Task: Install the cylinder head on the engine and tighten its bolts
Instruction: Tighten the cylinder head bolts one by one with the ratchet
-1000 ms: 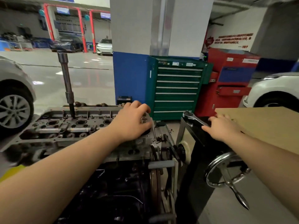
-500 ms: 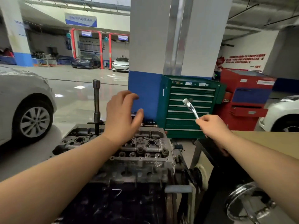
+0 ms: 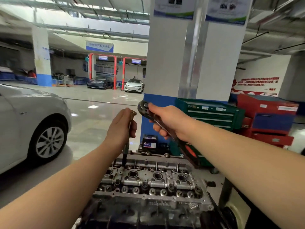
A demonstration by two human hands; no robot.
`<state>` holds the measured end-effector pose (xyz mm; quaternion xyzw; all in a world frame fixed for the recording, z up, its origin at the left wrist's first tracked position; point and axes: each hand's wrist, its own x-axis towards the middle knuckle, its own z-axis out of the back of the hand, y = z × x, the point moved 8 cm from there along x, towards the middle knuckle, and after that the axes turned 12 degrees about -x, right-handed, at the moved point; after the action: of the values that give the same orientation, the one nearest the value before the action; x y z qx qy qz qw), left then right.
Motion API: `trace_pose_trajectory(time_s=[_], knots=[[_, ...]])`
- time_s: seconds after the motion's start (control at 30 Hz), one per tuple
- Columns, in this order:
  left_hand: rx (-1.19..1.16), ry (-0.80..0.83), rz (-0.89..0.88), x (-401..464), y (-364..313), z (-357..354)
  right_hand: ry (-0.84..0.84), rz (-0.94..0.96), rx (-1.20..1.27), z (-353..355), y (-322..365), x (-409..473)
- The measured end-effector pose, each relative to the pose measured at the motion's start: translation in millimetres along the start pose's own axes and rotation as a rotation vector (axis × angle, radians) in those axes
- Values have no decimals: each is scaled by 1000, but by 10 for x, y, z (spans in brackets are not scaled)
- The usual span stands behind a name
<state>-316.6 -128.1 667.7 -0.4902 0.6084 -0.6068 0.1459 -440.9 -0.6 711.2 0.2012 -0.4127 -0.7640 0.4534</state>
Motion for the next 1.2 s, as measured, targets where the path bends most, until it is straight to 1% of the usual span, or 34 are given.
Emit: trace_pose_trajectory(time_s=[0.1, 0.17, 0.27, 0.43, 0.57, 0.67, 0.83, 0.97, 1.0, 1.13, 1.2], knots=[[-178, -12, 52, 37, 118, -17, 17, -12, -98, -20, 166, 107], [-251, 10, 19, 58, 156, -24, -2, -35, -193, 1, 231, 185], [-309, 89, -33, 75, 176, -35, 37, -91, -288, -3, 275, 281], [-323, 139, -49, 112, 200, -29, 78, -71, -425, 14, 382, 456], [-361, 178, -49, 135, 225, -39, 70, -55, -480, 70, 458, 552], [-366, 174, -39, 152, 241, -38, 59, -29, -463, 115, 539, 602], [-357, 160, -53, 151, 249, -27, 103, -5, -567, -42, 518, 690], [-337, 138, -38, 166, 262, -14, 46, 17, -628, -43, 546, 771], [-325, 135, -35, 171, 270, -15, 44, 16, -655, -26, 561, 779], [-319, 160, -68, 154, 274, -43, 130, -29, -716, 9, 554, 782], [-330, 158, -77, 149, 266, -35, 110, -42, -766, 17, 559, 812]])
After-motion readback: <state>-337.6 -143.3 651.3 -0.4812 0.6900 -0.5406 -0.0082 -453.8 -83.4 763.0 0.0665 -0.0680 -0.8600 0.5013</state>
